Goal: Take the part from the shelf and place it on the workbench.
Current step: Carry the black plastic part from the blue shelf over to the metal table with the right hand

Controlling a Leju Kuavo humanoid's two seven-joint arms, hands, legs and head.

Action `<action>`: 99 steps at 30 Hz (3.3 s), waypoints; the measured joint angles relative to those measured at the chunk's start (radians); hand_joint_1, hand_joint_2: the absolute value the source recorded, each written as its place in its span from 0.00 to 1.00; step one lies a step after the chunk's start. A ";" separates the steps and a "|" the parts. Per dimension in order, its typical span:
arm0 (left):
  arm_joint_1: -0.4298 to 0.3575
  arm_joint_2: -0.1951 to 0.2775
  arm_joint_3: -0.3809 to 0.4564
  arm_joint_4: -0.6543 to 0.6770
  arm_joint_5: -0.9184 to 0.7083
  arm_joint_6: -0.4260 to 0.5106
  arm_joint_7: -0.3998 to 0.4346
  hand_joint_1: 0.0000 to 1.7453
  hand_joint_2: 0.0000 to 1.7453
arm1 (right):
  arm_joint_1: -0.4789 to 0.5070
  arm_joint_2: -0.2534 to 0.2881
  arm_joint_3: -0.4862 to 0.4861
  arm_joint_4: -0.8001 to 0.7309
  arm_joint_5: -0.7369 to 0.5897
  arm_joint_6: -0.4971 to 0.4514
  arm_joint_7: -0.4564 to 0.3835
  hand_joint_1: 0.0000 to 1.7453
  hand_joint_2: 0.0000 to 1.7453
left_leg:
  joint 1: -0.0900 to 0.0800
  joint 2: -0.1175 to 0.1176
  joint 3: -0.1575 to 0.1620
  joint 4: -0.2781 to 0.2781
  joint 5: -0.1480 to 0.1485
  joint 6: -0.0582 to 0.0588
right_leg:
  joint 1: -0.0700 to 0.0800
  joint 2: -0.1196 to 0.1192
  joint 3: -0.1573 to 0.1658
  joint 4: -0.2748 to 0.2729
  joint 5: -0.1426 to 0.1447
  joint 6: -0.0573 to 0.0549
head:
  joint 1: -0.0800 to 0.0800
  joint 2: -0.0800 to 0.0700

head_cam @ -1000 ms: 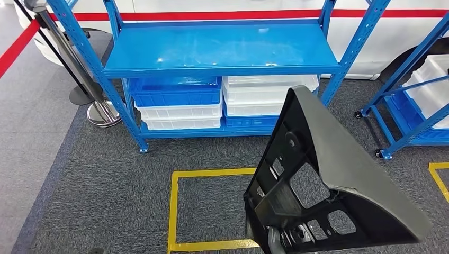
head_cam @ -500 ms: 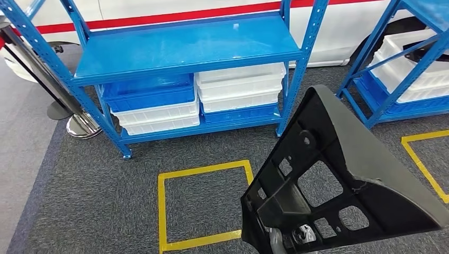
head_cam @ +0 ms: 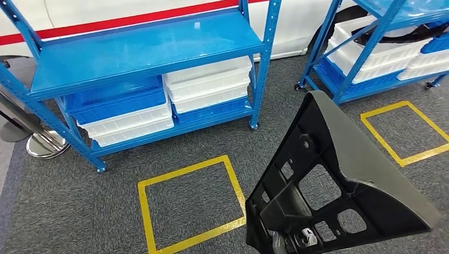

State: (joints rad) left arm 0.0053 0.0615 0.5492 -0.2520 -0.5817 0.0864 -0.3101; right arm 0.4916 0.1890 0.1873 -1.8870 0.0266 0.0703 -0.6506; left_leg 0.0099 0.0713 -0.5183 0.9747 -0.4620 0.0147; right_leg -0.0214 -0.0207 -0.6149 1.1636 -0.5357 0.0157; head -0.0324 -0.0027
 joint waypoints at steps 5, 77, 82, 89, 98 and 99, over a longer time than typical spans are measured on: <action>0.000 0.003 0.013 0.001 0.004 -0.004 -0.001 0.00 1.00 | -0.001 0.010 -0.001 0.002 0.009 0.002 -0.004 1.00 1.00 | -0.004 0.046 0.003 0.020 -0.015 -0.033 | 0.010 -0.042 0.063 -0.139 0.042 -0.031 | 0.000 0.000; -0.017 -0.006 0.170 0.002 0.018 -0.012 0.037 0.00 1.00 | -0.156 -0.026 0.070 0.170 -0.034 0.027 0.025 1.00 1.00 | 0.004 -0.084 -0.077 0.200 -0.089 -0.035 | 0.029 0.089 0.044 -0.138 0.052 -0.069 | 0.000 0.000; -0.019 -0.005 0.172 0.002 0.018 -0.012 0.038 0.00 1.00 | -0.157 -0.028 0.075 0.172 -0.034 0.027 0.025 1.00 1.00 | 0.001 -0.143 -0.014 0.036 -0.034 -0.020 | 0.023 0.152 0.027 -0.133 0.061 -0.047 | 0.000 0.000; -0.017 -0.005 0.173 0.002 0.019 -0.014 0.038 0.00 1.00 | -0.162 -0.032 0.077 0.180 -0.034 0.027 0.025 1.00 1.00 | 0.000 -0.047 -0.012 0.019 -0.021 0.007 | 0.018 0.032 -0.093 0.119 -0.073 -0.018 | 0.000 0.000; -0.024 -0.007 0.175 0.001 0.018 -0.016 0.037 0.00 1.00 | -0.163 -0.037 0.082 0.186 -0.035 0.028 0.026 1.00 1.00 | -0.006 0.046 0.003 0.026 -0.039 -0.026 | 0.025 -0.028 0.051 -0.147 0.040 -0.036 | 0.000 0.000; -0.026 -0.007 0.175 0.001 0.018 -0.016 0.037 0.00 1.00 | -0.162 -0.037 0.082 0.186 -0.035 0.027 0.026 1.00 1.00 | -0.004 0.034 0.002 0.034 -0.049 -0.030 | 0.023 -0.018 0.052 -0.150 0.043 -0.043 | 0.000 0.000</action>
State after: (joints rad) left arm -0.0209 0.0544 0.7246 -0.2505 -0.5636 0.0701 -0.2731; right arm 0.3292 0.1519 0.2694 -1.7008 -0.0083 0.0977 -0.6243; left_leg 0.0063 0.1050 -0.5166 1.0089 -0.5107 -0.0157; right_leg 0.0014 -0.0384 -0.5631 1.0131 -0.4926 -0.0270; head -0.0326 -0.0027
